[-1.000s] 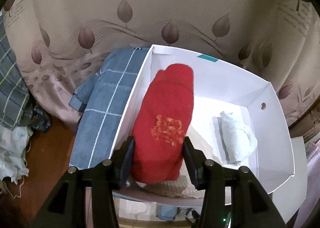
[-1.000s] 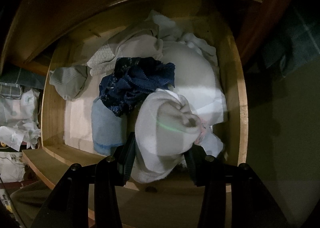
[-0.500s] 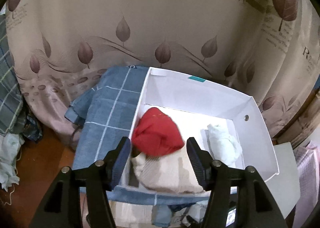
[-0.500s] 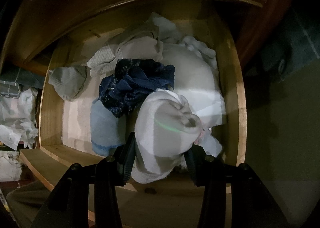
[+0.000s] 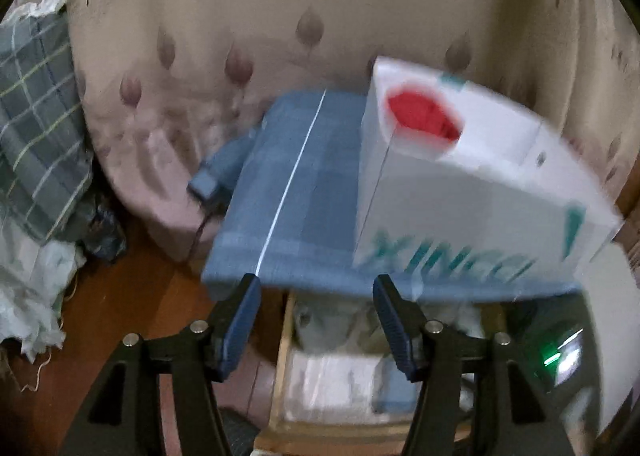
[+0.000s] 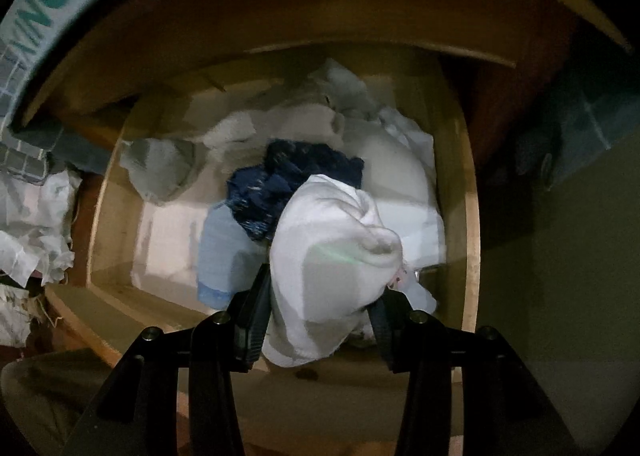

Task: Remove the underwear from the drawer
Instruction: 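Carry the white rolled sock with the right tool to the box while the left tool returns to the drawer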

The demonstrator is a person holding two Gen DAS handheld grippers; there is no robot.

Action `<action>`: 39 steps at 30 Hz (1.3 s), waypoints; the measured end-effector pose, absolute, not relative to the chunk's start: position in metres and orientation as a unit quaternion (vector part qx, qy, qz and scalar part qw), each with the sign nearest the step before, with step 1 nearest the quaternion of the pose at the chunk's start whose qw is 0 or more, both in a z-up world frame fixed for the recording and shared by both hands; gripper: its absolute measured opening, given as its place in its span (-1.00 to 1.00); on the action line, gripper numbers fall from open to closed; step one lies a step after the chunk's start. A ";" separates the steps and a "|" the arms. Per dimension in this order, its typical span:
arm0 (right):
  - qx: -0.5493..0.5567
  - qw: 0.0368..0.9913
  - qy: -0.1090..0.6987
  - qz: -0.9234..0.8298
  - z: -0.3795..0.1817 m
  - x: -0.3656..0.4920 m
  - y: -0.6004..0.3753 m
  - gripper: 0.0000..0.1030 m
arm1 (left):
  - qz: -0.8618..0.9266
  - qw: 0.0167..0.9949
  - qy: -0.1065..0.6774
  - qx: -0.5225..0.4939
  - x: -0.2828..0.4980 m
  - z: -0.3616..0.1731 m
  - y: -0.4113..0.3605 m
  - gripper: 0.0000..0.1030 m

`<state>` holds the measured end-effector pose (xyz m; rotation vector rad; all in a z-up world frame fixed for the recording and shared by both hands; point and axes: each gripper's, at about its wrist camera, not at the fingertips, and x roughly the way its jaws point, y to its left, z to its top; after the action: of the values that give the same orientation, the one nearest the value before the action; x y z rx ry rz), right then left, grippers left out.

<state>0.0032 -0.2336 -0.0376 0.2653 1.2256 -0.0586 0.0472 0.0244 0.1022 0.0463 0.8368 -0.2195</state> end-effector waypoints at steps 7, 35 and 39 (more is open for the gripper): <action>0.118 0.815 0.566 -0.036 -0.020 -0.008 -0.236 -0.19 | -0.073 0.881 0.468 0.011 0.051 0.023 0.036 0.16; 0.059 0.903 0.425 0.014 0.238 -0.016 -0.214 -0.19 | -0.099 0.864 0.493 -0.001 0.049 0.007 0.027 0.16; 0.042 0.909 0.415 -0.012 0.256 0.017 -0.226 -0.19 | -0.097 0.856 0.507 -0.007 0.052 0.001 0.029 0.16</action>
<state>0.0174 -0.2257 0.2559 0.0875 0.8571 -0.0241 0.0520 0.0290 0.0009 -0.0157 1.0666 -0.2041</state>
